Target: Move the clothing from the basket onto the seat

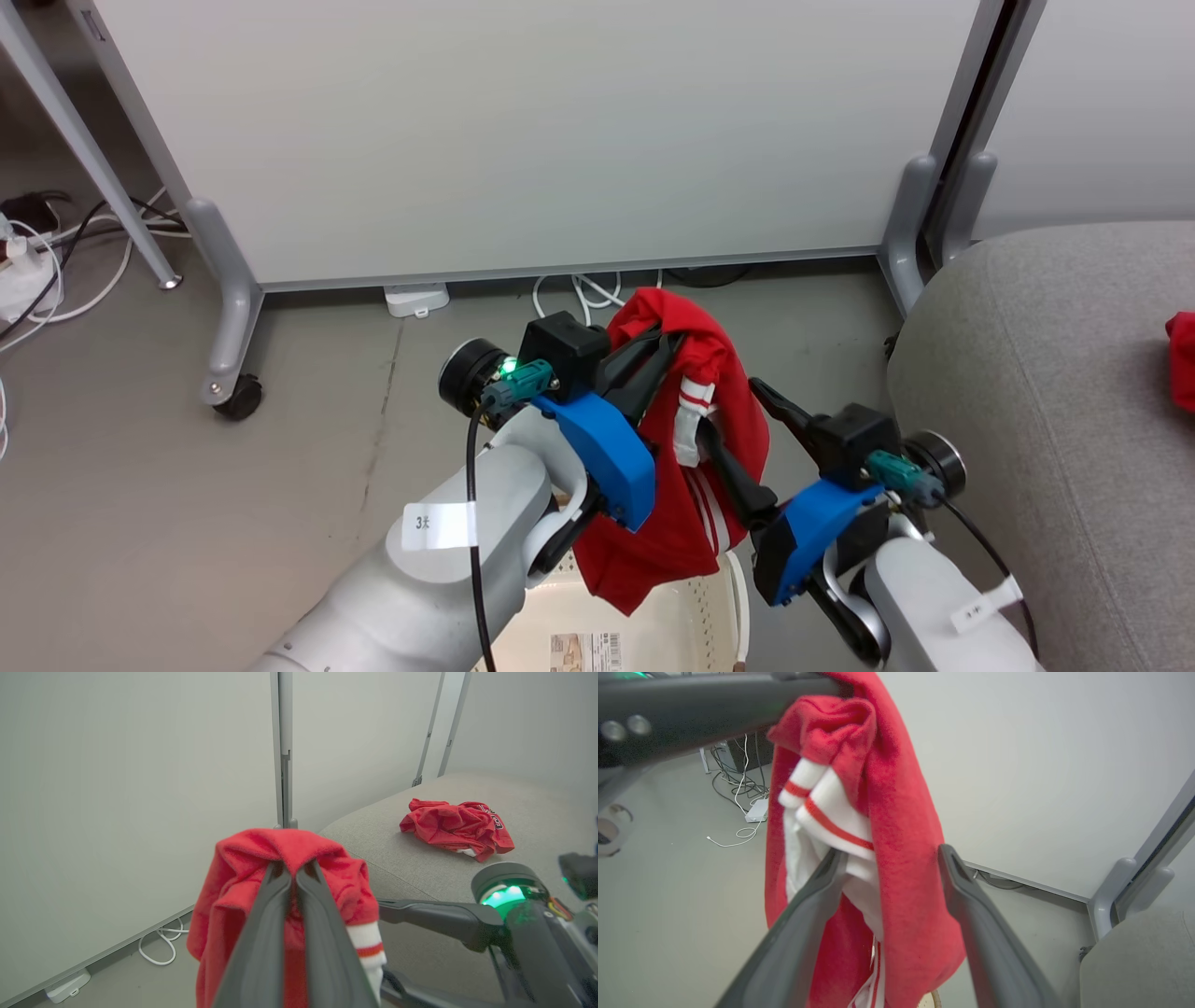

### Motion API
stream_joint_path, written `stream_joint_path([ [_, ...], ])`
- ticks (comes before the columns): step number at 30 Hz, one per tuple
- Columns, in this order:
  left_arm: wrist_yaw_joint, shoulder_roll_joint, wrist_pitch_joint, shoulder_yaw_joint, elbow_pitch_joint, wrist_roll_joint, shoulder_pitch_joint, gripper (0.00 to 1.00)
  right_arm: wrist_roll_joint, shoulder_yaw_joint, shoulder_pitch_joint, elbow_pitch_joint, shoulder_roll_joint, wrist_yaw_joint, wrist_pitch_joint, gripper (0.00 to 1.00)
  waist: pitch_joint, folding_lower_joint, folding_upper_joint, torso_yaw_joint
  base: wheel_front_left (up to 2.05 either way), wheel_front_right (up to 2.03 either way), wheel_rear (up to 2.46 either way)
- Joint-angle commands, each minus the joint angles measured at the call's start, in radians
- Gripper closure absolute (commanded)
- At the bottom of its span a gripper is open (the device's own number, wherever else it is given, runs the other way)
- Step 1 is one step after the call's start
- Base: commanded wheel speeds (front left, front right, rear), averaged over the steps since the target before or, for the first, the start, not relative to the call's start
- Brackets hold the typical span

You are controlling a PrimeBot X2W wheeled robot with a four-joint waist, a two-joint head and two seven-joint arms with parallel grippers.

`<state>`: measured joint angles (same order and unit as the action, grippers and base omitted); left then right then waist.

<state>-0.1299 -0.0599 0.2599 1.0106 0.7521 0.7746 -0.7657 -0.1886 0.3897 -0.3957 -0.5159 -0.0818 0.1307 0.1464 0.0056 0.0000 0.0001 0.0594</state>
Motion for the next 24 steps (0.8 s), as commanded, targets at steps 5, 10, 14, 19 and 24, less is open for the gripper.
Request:
stream_joint_path([
  [5, -0.001, 0.001, 0.004, 0.01, -0.011, 0.007, -0.031, 1.0, -0.019, 0.039, -0.105, -0.122, 0.009, 0.0, 0.031, 0.0, 0.026, 0.0, -0.0001, 0.009, 0.0, 0.0, 0.0],
  [10, -0.001, 0.003, 0.005, 0.022, -0.019, 0.011, -0.043, 1.0, -0.054, 0.081, -0.188, -0.251, 0.019, 0.0, 0.066, 0.0, 0.037, 0.0, -0.0001, 0.014, 0.0, 0.0, 0.0],
  [14, -0.001, 0.003, 0.005, 0.028, -0.021, 0.018, -0.046, 1.0, -0.085, 0.111, -0.233, -0.323, 0.025, 0.0, 0.088, 0.17, 0.04, 0.0, -0.0001, 0.016, 0.0, 0.0, 0.0],
  [19, -0.001, 0.002, 0.005, 0.032, -0.013, 0.023, -0.046, 1.0, -0.14, 0.147, -0.264, -0.367, 0.029, 0.0, 0.114, 1.0, 0.04, 0.0, -0.0001, 0.013, 0.0, 0.0, 0.0],
  [24, -0.001, -0.002, 0.006, 0.027, -0.005, 0.026, -0.042, 1.0, -0.166, 0.162, -0.271, -0.381, 0.03, 0.0, 0.119, 1.0, 0.037, 0.0, -0.0001, 0.006, 0.0, 0.0, 0.0],
])
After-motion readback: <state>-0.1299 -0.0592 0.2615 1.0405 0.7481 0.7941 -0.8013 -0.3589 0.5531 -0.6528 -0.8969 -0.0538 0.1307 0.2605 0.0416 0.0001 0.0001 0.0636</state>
